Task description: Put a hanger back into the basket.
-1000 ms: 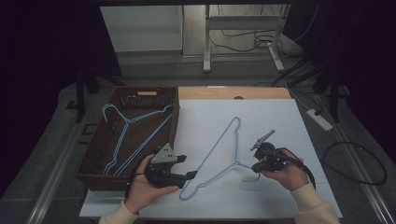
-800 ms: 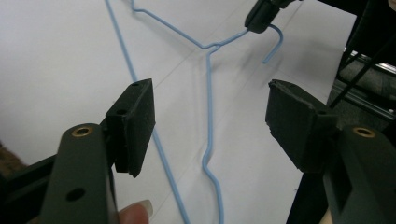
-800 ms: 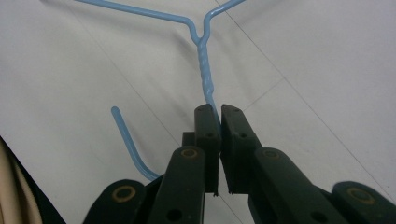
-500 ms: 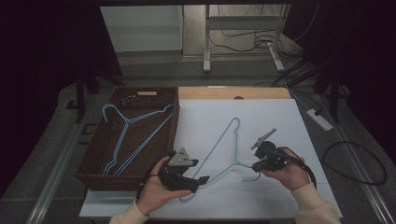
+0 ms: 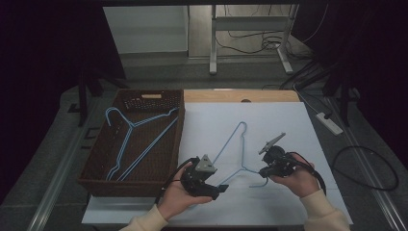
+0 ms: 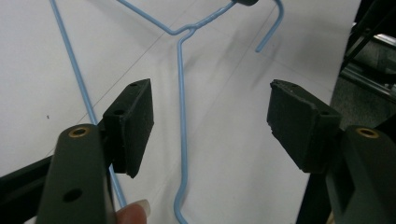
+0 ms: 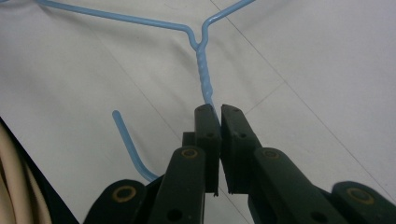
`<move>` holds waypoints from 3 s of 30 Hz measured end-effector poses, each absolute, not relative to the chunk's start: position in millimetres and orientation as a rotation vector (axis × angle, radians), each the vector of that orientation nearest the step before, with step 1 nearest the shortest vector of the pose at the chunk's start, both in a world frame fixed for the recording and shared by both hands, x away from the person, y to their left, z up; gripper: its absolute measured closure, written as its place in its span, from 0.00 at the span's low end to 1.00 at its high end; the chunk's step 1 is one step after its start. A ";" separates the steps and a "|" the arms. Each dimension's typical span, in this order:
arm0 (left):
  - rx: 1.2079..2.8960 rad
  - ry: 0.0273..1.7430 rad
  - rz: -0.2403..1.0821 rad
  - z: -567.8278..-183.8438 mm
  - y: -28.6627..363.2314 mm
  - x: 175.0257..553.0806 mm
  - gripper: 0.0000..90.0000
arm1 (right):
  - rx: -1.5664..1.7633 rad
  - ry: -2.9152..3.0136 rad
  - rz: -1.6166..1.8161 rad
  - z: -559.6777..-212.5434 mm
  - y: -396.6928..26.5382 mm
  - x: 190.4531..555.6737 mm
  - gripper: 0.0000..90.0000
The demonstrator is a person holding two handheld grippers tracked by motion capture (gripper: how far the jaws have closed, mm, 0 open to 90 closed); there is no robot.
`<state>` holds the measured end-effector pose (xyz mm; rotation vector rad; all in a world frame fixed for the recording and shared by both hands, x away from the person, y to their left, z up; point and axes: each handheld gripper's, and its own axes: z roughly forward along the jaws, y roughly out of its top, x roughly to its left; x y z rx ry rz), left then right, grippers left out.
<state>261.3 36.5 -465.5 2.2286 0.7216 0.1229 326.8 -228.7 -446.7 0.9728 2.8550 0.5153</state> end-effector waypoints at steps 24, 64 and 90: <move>2.415 0.785 0.151 -512.1 -8.9 296.3 0.54 | 0.981 2.848 0.541 -438.8 -224.9 323.8 0.96; 2.134 0.809 0.154 -438.1 30.5 277.8 0.97 | 1.006 2.338 1.345 -452.8 -292.8 302.6 0.37; 1.937 0.773 0.251 -353.9 129.4 271.9 0.97 | 1.005 2.295 1.317 -471.2 -294.4 299.3 0.35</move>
